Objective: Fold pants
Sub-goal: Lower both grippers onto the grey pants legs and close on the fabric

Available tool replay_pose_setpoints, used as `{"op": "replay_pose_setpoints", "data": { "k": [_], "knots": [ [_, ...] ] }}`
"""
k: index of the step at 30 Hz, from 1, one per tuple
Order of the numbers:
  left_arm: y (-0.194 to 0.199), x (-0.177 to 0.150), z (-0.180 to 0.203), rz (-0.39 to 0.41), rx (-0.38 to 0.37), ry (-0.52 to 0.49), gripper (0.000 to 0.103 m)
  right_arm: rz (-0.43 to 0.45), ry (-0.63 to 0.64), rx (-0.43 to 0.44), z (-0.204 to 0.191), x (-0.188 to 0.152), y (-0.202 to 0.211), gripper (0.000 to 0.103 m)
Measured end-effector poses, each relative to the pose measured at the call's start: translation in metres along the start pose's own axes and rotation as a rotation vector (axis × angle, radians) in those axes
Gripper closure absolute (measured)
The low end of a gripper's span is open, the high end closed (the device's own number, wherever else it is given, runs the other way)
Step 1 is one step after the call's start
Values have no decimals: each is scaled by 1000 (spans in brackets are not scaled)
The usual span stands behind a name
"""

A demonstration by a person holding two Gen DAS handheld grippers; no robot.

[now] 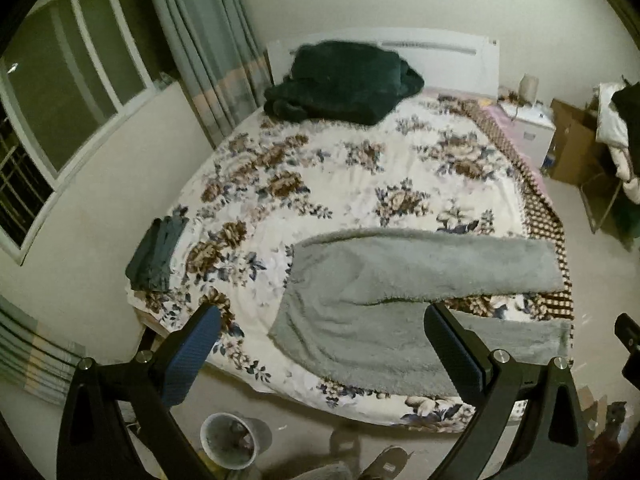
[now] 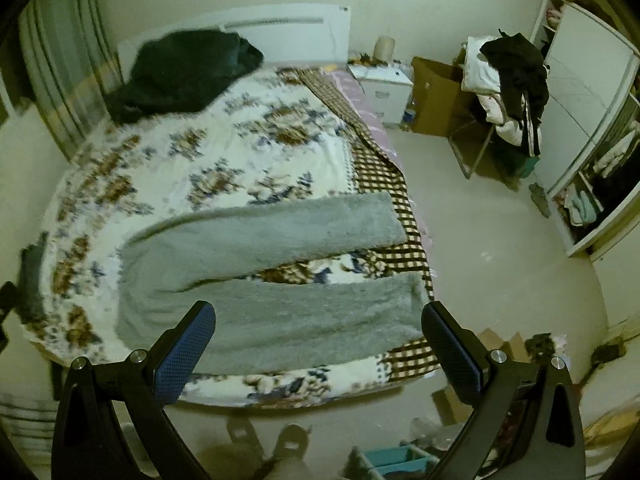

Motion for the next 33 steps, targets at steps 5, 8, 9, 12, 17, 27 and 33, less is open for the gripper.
{"op": "replay_pose_setpoints", "data": {
  "k": [5,8,9,12,17,27,33],
  "knots": [
    [-79,16,25,-61,8,-50,0,-111,-4,-15,-15,23,-103,0],
    [-129,33,37,-91,3,-86,0,-192,-27,-35,-27,37,-172,0],
    [-149,43,45,-97,0,-96,0,-226,-45,-41,-31,44,-201,0],
    [-202,70,58,-98,-2,-121,0,-295,-83,-55,-45,59,-265,0],
    [-294,98,76,-127,2,-173,0,-436,-194,-61,-64,78,-385,0],
    [-473,85,161,-178,-22,-436,0,-605,-468,-28,-85,96,-600,0],
    [-557,70,201,-239,-53,-508,0,-665,-652,-4,-79,93,-684,0]
  ]
}}
Point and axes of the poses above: each gripper's, at about its wrist camera, not at the fingertips, and y roughly against the way its jaws point, z to its right, x to its top, the point moved 10 cm from there along -y, roughly the way its jaws point
